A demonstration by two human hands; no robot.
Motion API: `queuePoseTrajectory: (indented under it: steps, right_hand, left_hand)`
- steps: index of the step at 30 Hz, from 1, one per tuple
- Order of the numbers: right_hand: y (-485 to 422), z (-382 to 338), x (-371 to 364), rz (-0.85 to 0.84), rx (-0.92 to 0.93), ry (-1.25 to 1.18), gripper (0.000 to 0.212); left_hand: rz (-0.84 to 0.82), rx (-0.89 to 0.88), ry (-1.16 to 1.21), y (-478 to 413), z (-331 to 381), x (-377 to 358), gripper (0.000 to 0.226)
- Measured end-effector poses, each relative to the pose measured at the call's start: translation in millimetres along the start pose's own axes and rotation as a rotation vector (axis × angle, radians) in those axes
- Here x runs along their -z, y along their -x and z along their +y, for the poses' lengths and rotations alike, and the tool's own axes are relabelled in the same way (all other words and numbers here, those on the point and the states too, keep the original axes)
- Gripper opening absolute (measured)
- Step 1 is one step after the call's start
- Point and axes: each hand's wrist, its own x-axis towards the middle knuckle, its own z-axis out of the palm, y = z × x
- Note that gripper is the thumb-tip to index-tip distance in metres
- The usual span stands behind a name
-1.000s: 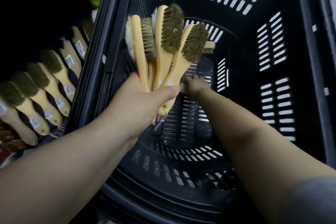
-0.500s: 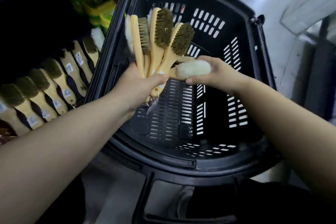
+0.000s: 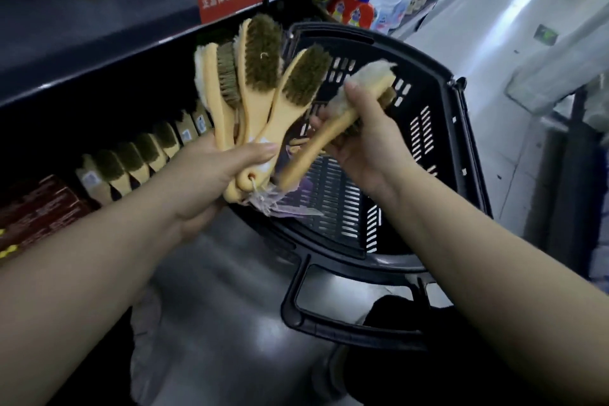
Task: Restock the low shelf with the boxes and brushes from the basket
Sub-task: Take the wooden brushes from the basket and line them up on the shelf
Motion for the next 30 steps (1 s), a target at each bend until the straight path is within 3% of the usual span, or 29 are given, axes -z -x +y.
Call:
queuePoseTrajectory:
  steps: [4, 6, 9, 14, 22, 26, 30]
  right_hand:
    - [13.1, 20.9, -47.8, -0.065, -0.154, 0.004, 0.017]
    - [20.8, 29.7, -66.5, -0.147, -0.212, 0.005, 0.01]
    - [29.4, 44.8, -89.1, -0.235, -0.236, 0.049, 0.017]
    - [33.3, 84.1, -118.7, -0.314, -0.306, 0.132, 0.016]
    - [1.9, 166.9, -162.1, -0.208, -0.536, 0.129, 0.023]
    - [-27.6, 215.1, -172.0, -0.161, -0.575, 0.19, 0.027]
    - [-59.5, 252.5, -180.4, -0.102, -0.574, 0.379, 0.012]
  left_hand:
    - [0.057, 0.035, 0.088, 32.1, -8.5, 29.0, 0.035]
    - [0.085, 0.039, 0.129, 43.0, -14.9, 46.7, 0.039]
    - [0.155, 0.052, 0.193, 57.6, -25.0, 74.8, 0.039]
    - [0.402, 0.116, 0.304, 69.3, -54.5, 120.1, 0.031]
    - [0.832, 0.178, 0.474, 69.8, -79.3, 190.5, 0.03]
    - [0.915, 0.189, 0.539, 64.4, -82.2, 205.7, 0.028]
    - [0.98, 0.183, 0.536, 56.3, -87.8, 205.1, 0.026]
